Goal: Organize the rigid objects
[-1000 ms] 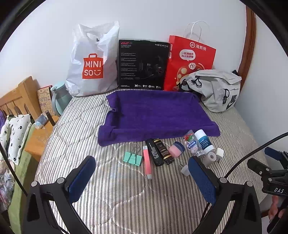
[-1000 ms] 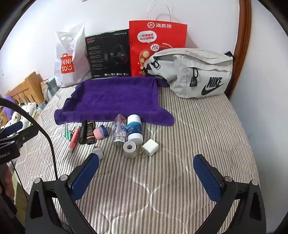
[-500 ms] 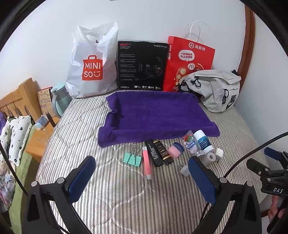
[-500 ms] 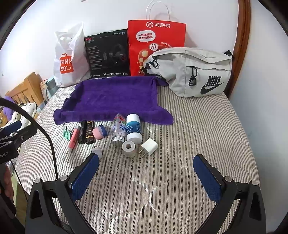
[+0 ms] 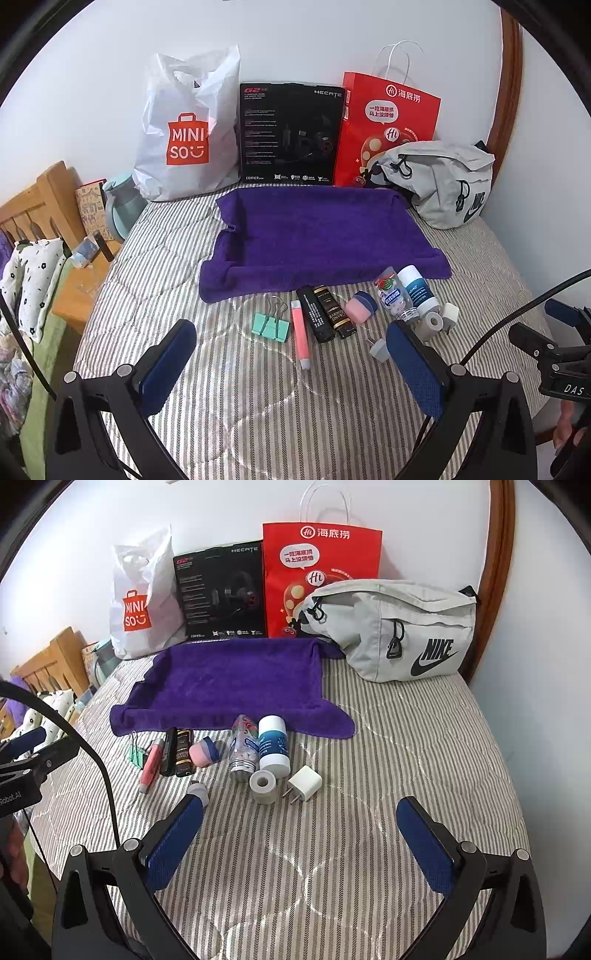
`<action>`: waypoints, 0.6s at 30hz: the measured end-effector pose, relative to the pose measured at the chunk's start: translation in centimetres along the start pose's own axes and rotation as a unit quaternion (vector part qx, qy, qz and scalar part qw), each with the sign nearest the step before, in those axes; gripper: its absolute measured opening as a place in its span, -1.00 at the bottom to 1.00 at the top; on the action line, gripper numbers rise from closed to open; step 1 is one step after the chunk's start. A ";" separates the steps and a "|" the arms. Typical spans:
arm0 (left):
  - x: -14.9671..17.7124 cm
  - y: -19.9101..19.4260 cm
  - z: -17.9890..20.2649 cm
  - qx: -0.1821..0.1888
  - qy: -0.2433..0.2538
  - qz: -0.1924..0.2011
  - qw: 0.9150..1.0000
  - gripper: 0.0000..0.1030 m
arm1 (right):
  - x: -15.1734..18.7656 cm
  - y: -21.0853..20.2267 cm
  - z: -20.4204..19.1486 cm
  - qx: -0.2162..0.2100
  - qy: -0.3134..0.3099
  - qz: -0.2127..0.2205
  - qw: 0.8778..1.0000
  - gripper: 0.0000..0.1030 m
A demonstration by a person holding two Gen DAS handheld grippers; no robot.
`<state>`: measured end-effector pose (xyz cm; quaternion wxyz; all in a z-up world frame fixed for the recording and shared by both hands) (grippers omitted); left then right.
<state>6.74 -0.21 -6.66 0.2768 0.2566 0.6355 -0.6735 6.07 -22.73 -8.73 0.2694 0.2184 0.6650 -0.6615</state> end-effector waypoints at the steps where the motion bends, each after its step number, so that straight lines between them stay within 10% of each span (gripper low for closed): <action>1: 0.0 0.1 -0.1 0.000 0.000 0.000 1.000 1.00 | 0.0 0.1 0.1 0.000 0.001 -0.001 1.000 1.00; 18: 1.9 5.3 -2.1 -0.016 0.012 -0.048 0.999 1.00 | 1.0 4.1 1.0 -0.016 0.010 -0.036 0.999 1.00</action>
Point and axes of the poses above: each gripper's, at about its wrist camera, not at the fingertips, and y roughly the way its jaws point, z to its right, x to its underside, the point moved 10 cm from there along y, roughly the way its jaws point, and after that the axes turned 2 degrees about x, right-handed, at the moved point
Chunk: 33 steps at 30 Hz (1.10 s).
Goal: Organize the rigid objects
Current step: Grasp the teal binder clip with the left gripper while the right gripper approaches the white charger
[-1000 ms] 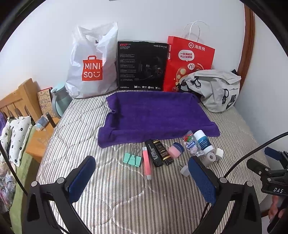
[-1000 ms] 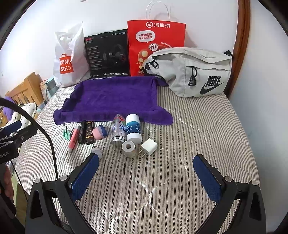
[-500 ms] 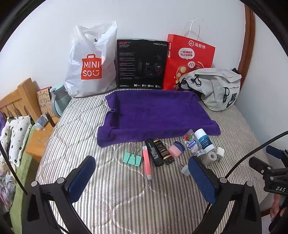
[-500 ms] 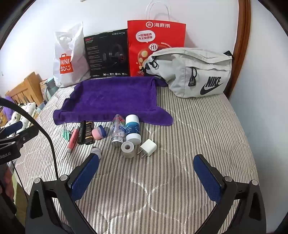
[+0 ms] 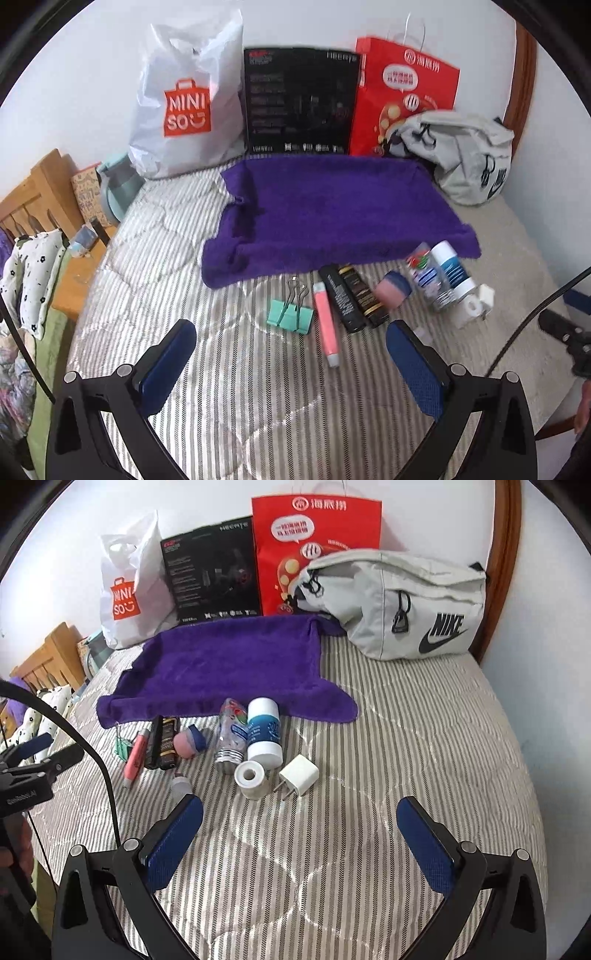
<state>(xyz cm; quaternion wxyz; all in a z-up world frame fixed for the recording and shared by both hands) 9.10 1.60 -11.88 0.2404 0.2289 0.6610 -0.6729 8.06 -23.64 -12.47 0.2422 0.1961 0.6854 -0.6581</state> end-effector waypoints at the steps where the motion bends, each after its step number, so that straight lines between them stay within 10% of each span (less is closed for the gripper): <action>1: 0.3 0.6 -0.2 -0.003 0.004 -0.005 1.000 1.00 | 0.1 0.3 0.0 -0.003 0.001 -0.002 1.000 1.00; 20: 2.0 9.9 -1.8 0.029 0.072 -0.046 0.996 0.76 | 1.5 5.5 1.3 0.021 -0.003 -0.061 0.998 1.00; 33: 1.2 9.5 0.5 0.073 0.097 -0.032 0.992 -0.24 | 1.1 8.1 3.1 -0.006 0.029 -0.067 0.997 0.64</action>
Point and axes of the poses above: each gripper's, at about its wrist camera, not at the fingertips, and y roughly the way its jaws point, z to its right, x to its underside, the point moved 10 cm from there along y, roughly the way its jaws point, and after that the axes turned 2 degrees about x, right-handed, at the moved point
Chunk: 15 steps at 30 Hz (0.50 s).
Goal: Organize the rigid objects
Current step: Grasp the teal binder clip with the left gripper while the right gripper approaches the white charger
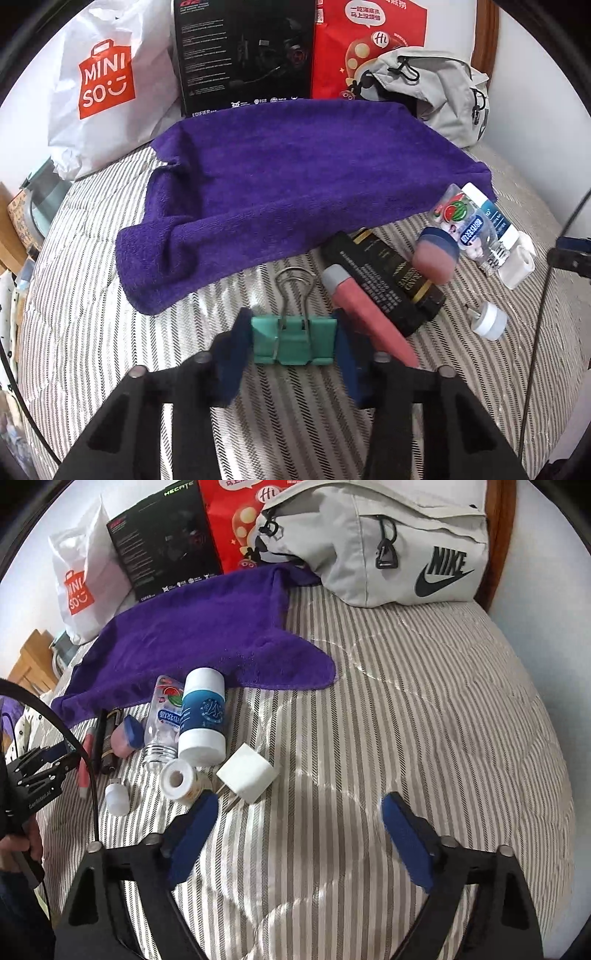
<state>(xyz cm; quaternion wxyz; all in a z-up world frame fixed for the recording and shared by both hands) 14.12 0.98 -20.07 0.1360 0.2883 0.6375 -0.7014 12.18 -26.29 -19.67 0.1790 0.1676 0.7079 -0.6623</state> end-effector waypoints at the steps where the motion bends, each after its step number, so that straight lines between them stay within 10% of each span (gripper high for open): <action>1: 0.0 0.0 0.1 -0.004 0.000 0.001 1.000 -0.24 | 0.0 0.4 -0.2 -0.001 -0.009 -0.003 1.000 0.60; 15: 0.1 0.0 0.1 -0.010 -0.008 -0.004 1.000 -0.24 | -2.5 3.2 -2.8 -0.037 -0.101 0.026 0.994 0.45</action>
Point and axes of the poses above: each gripper's, at about its wrist camera, not at the fingertips, and y roughly the way its jaws point, z to its right, x to its underside, the point moved 10 cm from there along y, roughly the way its jaws point, and after that the axes turned 2 degrees about x, right-handed, at the moved point
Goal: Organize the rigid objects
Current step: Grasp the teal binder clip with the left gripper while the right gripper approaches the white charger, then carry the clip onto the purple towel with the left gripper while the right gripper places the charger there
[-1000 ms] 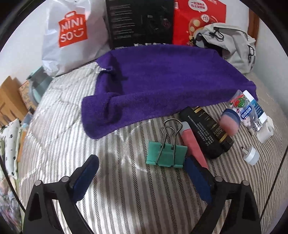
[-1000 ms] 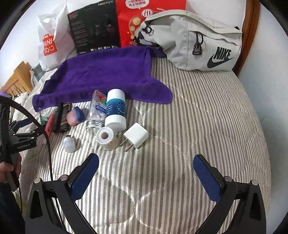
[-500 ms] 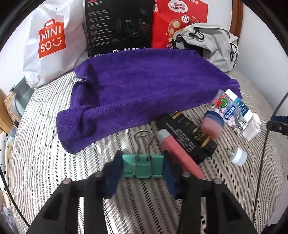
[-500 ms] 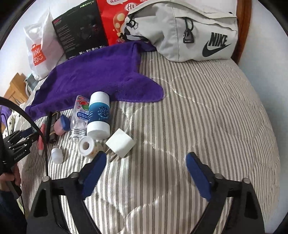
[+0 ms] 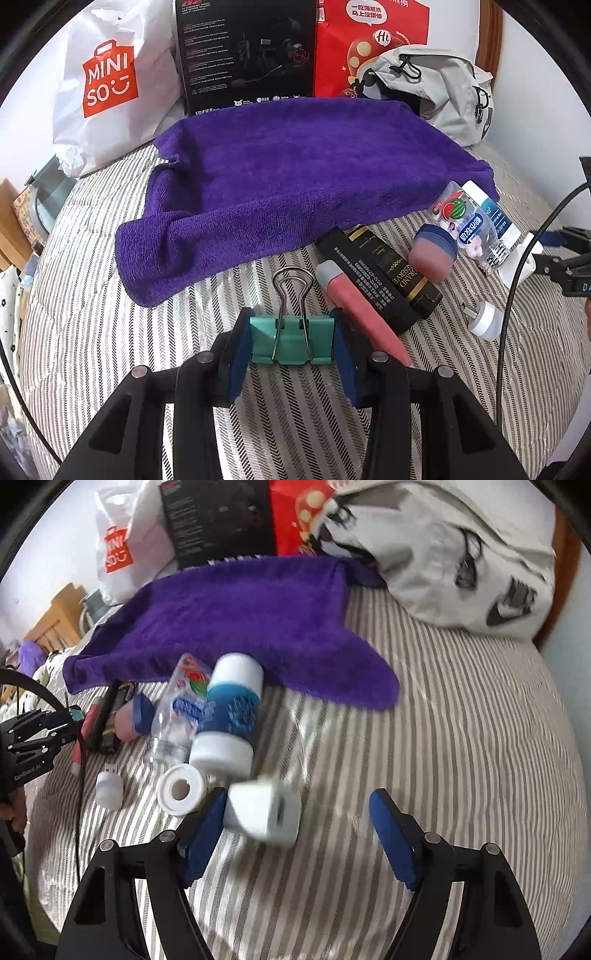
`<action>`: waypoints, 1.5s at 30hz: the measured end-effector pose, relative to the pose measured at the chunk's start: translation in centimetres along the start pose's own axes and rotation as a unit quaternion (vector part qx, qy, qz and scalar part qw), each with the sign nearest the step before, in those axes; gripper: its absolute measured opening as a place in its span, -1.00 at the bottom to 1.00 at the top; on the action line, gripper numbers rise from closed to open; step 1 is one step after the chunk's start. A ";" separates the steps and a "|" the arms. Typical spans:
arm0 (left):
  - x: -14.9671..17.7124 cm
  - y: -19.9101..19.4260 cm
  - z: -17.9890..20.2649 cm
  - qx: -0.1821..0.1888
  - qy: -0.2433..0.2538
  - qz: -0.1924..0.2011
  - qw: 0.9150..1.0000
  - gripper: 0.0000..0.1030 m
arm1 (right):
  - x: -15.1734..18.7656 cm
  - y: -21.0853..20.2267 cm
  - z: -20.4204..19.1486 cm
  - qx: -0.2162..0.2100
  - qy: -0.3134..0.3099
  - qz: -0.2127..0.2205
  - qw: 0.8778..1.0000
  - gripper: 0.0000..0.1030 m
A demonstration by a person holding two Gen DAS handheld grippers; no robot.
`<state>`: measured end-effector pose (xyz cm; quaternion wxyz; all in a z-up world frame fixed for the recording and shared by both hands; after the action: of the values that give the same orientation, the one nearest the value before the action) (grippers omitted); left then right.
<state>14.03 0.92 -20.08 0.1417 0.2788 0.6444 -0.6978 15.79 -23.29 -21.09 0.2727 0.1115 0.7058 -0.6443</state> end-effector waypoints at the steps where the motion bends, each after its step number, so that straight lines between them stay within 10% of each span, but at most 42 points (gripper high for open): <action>1: 0.0 0.0 0.0 0.000 -0.001 0.000 1.000 -0.24 | -0.2 0.1 0.2 0.001 0.003 -0.004 1.000 0.45; 18: 0.0 -0.1 -0.1 0.001 -0.001 0.005 1.000 -0.24 | 2.1 -0.9 -1.0 0.048 0.022 0.006 0.999 0.44; 25: 0.0 -0.2 -0.1 0.000 -0.006 0.014 1.000 -0.24 | 1.5 -0.8 -1.5 0.043 0.009 0.041 0.998 -0.14; 45: 0.1 -3.5 -1.7 0.026 -0.071 0.020 0.997 -0.24 | -0.7 -6.2 0.4 0.012 0.023 0.050 0.998 -0.15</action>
<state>12.34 3.07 -17.30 0.1933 0.2449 0.6089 -0.7293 13.33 -24.39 -15.43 0.2868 0.1646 0.6973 -0.6359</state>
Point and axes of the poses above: each gripper's, at about its wrist camera, not at the fingertips, and y roughly the way its jaws point, z to its right, x to its underside, the point moved 10 cm from there along y, roughly the way its jaws point, and after that the axes turned 2 degrees about x, right-handed, at the moved point
